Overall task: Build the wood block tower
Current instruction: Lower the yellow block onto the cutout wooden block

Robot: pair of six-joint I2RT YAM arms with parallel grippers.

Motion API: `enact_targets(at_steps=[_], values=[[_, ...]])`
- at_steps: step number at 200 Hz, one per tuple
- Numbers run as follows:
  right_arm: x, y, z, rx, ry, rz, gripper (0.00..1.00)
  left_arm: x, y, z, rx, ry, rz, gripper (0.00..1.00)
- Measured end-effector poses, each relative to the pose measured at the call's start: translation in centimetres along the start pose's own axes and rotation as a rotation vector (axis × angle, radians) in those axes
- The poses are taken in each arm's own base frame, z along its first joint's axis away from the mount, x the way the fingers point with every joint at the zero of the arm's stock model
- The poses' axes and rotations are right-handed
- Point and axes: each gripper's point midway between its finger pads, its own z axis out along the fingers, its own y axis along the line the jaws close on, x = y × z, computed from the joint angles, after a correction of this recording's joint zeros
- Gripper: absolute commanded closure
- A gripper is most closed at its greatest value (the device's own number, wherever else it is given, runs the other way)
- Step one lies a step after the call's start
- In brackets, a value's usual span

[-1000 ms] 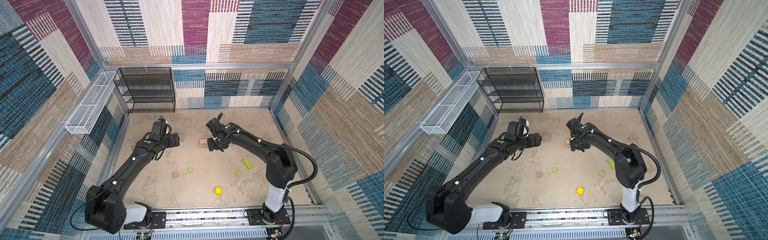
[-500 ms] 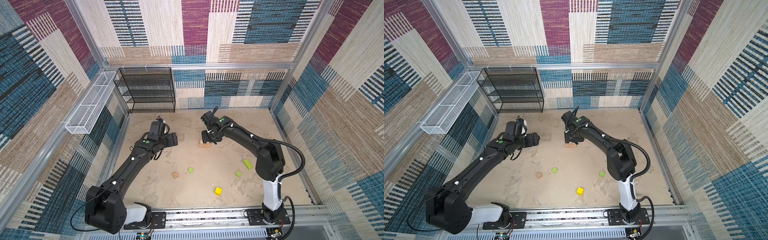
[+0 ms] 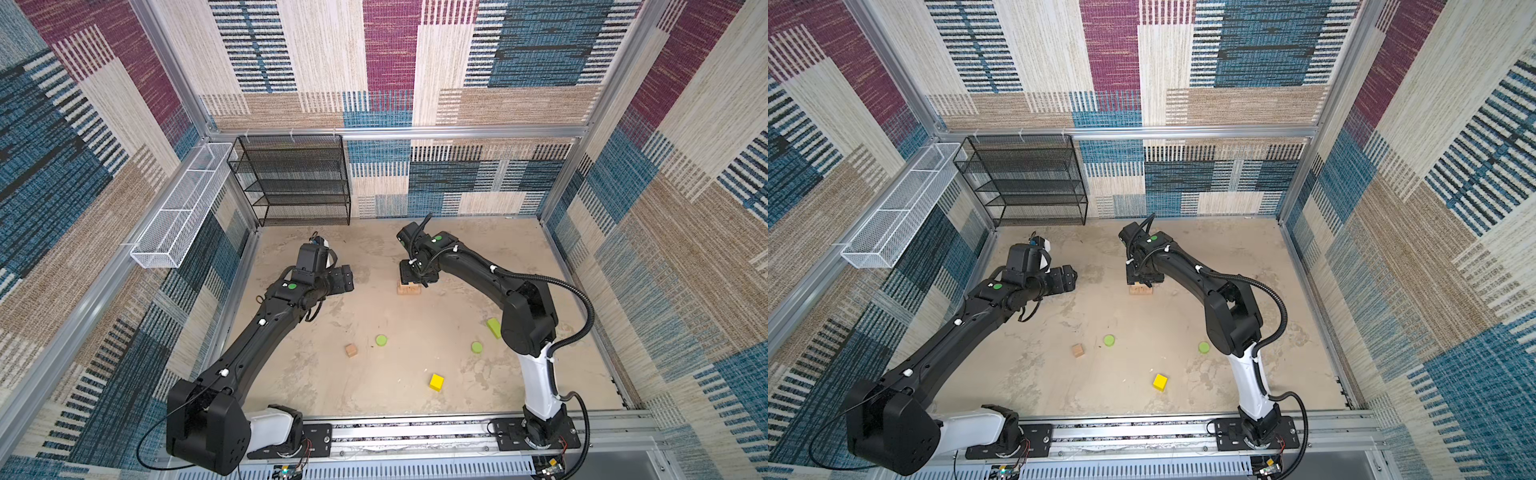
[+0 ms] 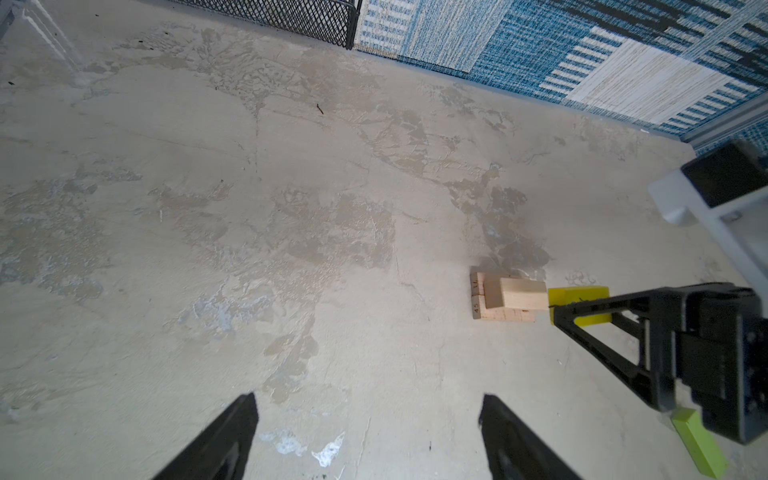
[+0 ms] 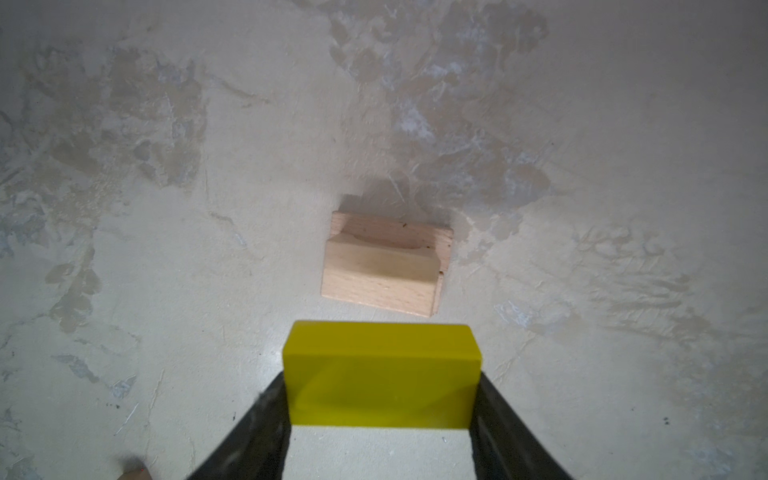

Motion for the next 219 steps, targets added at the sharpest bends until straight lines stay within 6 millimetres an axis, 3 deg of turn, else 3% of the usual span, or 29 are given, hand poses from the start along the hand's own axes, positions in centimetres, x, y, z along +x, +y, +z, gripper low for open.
enact_targets(at_steps=[138, 219], values=[[-0.9, 0.7, 2.6, 0.020, 0.025, 0.015, 0.39, -0.1, 0.0, -0.3, 0.002, -0.007, -0.001, 0.12], [-0.7, -0.1, 3.1, 0.066, 0.031, 0.022, 0.38, 0.0, 0.1, -0.2, 0.000, -0.004, -0.001, 0.12]])
